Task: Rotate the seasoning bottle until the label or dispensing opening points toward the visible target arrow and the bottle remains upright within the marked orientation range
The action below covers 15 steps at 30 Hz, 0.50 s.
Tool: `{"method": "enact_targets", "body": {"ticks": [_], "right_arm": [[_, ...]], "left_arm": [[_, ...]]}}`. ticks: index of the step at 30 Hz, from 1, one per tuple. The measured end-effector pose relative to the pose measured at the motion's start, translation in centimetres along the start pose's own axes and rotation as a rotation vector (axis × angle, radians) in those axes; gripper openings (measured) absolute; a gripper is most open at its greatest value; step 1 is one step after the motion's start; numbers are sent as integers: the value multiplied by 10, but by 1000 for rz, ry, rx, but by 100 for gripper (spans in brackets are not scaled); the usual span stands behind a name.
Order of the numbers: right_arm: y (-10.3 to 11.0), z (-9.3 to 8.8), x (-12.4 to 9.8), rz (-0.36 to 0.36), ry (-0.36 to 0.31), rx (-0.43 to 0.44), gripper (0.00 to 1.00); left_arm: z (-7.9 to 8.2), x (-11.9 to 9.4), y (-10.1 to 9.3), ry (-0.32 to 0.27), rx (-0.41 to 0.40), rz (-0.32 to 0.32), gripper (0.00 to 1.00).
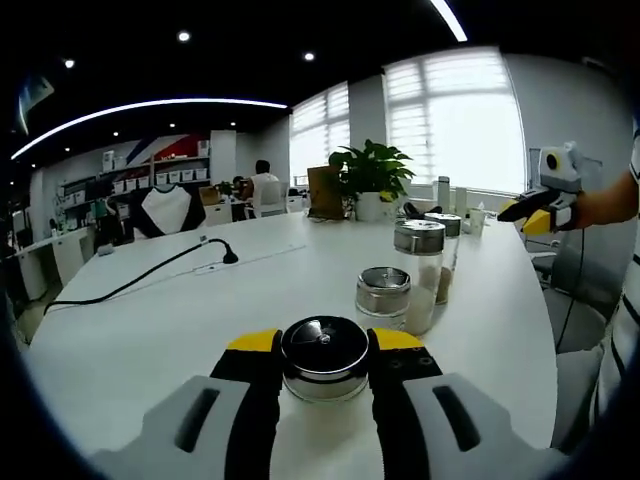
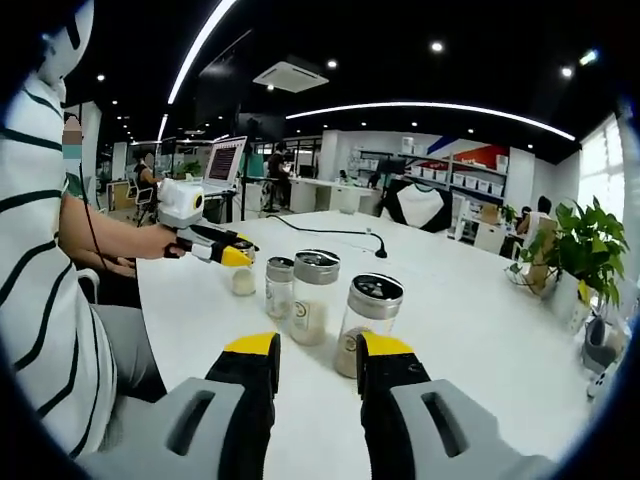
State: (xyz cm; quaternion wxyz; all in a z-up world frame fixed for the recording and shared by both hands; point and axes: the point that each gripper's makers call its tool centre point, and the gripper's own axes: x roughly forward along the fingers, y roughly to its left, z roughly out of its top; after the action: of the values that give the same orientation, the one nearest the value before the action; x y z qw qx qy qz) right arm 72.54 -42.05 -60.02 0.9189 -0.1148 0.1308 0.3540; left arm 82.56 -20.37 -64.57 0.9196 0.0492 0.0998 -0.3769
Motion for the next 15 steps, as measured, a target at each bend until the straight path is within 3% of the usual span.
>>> {"method": "enact_targets", "body": {"ticks": [15], "right_arm": [[1, -6, -4, -10, 8, 18, 29]], "left_arm": [[2, 14, 3, -28, -24, -6, 35]]}}
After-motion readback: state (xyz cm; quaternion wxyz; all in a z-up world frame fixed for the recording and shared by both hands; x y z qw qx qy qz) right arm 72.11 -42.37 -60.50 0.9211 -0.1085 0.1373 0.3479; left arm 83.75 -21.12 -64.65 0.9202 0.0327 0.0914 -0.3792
